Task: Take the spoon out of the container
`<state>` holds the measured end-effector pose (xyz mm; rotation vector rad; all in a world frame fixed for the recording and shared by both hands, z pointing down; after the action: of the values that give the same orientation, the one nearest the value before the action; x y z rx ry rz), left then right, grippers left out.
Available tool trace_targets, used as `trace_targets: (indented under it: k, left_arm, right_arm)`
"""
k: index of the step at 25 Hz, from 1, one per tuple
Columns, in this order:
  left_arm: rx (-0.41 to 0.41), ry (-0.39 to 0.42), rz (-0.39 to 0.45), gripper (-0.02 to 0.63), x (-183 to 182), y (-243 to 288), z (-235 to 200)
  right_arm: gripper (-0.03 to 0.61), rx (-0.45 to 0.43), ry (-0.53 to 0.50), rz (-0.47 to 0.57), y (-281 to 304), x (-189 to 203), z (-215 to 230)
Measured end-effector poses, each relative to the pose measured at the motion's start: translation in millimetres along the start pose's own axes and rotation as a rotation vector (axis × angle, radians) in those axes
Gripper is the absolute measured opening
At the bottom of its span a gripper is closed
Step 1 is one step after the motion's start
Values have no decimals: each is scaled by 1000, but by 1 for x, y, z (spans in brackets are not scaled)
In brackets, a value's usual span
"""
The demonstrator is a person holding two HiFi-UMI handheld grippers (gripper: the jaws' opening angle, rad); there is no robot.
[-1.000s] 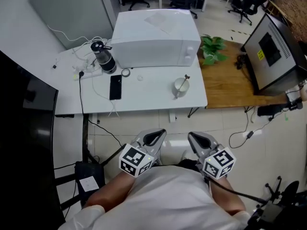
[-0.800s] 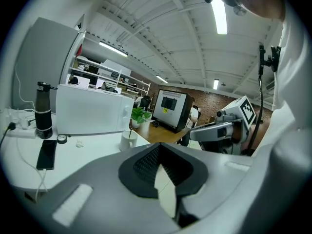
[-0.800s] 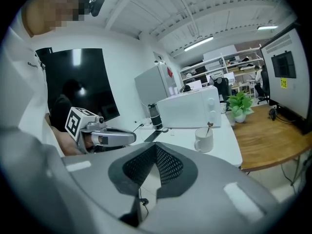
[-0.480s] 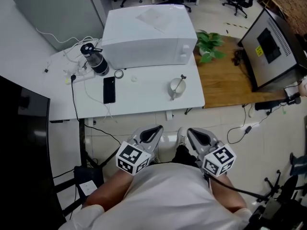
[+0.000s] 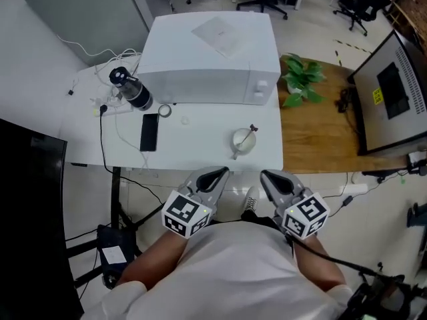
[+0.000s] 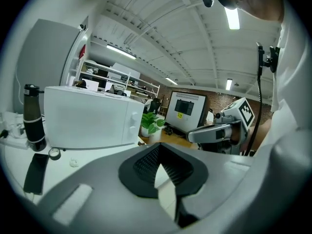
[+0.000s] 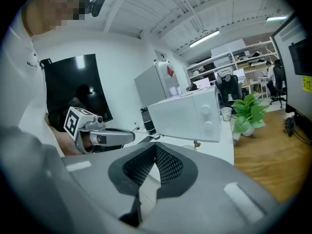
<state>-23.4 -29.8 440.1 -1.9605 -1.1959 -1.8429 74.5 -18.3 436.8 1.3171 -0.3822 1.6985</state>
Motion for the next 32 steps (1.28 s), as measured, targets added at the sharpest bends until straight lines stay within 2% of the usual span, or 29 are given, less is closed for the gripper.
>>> trace_targets:
  k: [11,16,20,32]
  left_arm:
    - [-155,-16,15,5,-26,62,-1]
    - [-172,-10,-9,5,-25,71,-5]
    - [-154,-9,-35,5,-23,74,-15]
    - [-15,11,-81,5,-22,83,-44]
  right_arm:
    - [8,-158,-40,-53,3,-23,66]
    - [8,-175,-27,-64,10,-23,80]
    - [8,-157,-13,-65,21,-21,89]
    - [17,-28,17,-78,53,-12,97]
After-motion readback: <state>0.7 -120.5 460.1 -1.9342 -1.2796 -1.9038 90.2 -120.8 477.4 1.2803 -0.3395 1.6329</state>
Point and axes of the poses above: the fingertips, and each gripper's own axes: y forward along the fingers, z to its right, x out of its underside, the point moved 1 cm from there along -y, backward along the fingers, and after that the axes turned 9 degrees about -x, right-handed, at the moved point
